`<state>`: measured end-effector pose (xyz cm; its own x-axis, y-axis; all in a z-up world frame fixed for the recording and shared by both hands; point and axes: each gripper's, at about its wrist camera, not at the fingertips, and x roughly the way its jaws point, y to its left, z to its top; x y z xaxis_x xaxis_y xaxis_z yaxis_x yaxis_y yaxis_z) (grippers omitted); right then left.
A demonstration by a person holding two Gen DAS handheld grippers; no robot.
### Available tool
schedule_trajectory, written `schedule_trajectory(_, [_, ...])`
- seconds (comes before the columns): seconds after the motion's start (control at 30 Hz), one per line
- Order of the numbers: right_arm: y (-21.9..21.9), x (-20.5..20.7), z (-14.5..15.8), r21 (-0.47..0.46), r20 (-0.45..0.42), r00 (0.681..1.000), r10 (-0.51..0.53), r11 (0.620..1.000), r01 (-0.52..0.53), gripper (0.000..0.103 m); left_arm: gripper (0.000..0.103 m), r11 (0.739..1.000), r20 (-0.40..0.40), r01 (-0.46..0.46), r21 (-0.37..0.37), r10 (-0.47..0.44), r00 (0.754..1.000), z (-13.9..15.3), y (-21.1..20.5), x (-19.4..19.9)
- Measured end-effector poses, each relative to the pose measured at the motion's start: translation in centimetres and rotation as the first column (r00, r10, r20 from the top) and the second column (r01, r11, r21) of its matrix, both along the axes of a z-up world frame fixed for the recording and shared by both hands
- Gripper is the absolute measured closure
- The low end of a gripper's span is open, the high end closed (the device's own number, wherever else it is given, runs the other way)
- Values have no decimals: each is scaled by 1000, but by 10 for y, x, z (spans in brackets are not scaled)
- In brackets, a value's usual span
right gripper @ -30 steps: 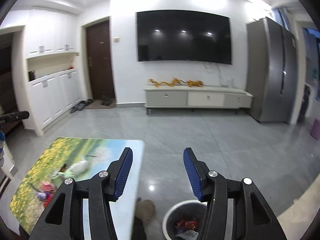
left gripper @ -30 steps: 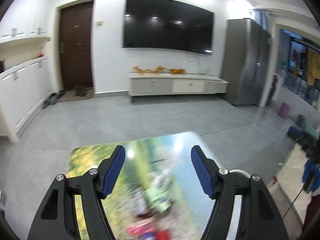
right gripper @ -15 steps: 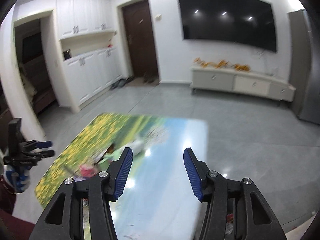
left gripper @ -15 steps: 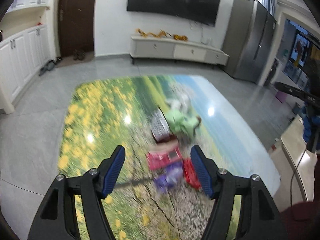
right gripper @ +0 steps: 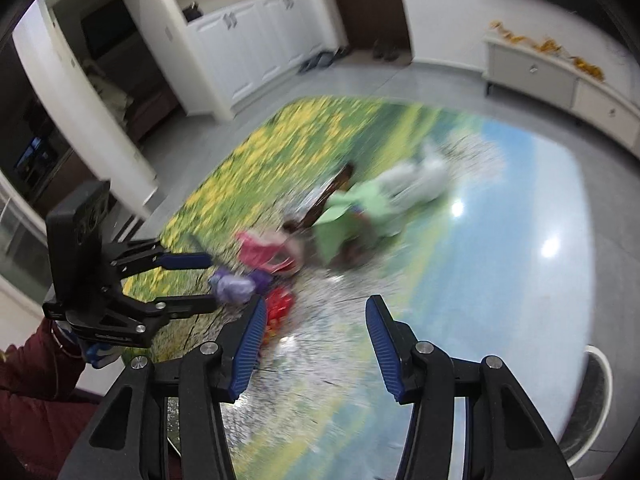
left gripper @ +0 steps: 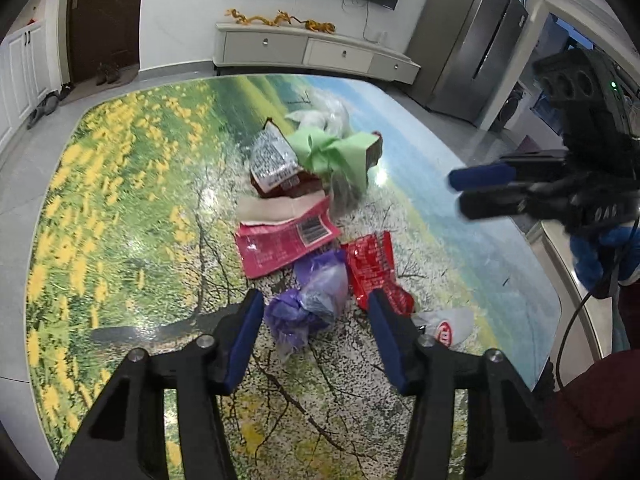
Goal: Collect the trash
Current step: 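Grasp the purple bag with the left gripper while the right gripper grasps the red wrapper, then carry both held items over the trash bin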
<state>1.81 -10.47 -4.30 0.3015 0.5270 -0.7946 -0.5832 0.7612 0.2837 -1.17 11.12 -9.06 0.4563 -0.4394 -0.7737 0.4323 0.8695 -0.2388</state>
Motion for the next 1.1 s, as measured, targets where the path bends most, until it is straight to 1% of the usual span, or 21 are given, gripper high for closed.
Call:
schedule_trajectory(0.07, [10,4,-11,-7,-32,999,20,1000,-20,57,58,1000,-5,3,-9,-3,1000,-3,1,2])
schedule_trajectory(0.17, [29,12,-30,-16,-77,996,48,999,-49,59,59,1000,-11,8,-26,-8,1000,-5,2,3])
schedule_trajectory(0.3, [42,15,-44,-15,-114,990,78,997,-80,62,63,999,-19,23,-31,-23,1000,-9,1,6])
schedule_trajectory(0.37, [45,16,-48,-13,-125,988,88,996,-91,66,68,999,-23,31,-27,-32,999,-12,-1,7])
schedule_trajectory(0.4, [46,16,-51,-12,-132,987,95,995,-97,71,68,999,-23,35,-25,-35,999,-12,-2,6])
schedule_trajectory(0.43, [48,16,-53,-11,-137,986,100,995,-103,79,68,999,-22,36,-27,-37,999,-12,-3,6])
schedule_trajectory(0.5, [47,15,-54,-4,-142,984,108,994,-109,86,69,999,-23,32,-34,-33,999,-12,-3,6])
schedule_trajectory(0.6, [41,11,-53,22,-131,985,109,994,-107,89,71,998,-25,29,-56,-30,999,-9,-4,3])
schedule_trajectory(0.7, [25,7,-44,57,-107,991,86,995,-81,89,71,998,-17,25,-57,-26,1000,-4,-6,-1])
schedule_trajectory(0.83, [-5,3,-31,112,-67,997,31,993,-23,89,71,998,-7,27,-61,-28,1000,8,-14,-8])
schedule_trajectory(1.0, [-59,-2,-12,165,-9,997,-77,983,77,89,71,997,21,50,-57,-48,999,31,-32,-11])
schedule_trajectory(1.1, [-99,-1,1,193,28,986,-162,969,154,89,71,995,29,74,-69,-73,997,45,-49,-7])
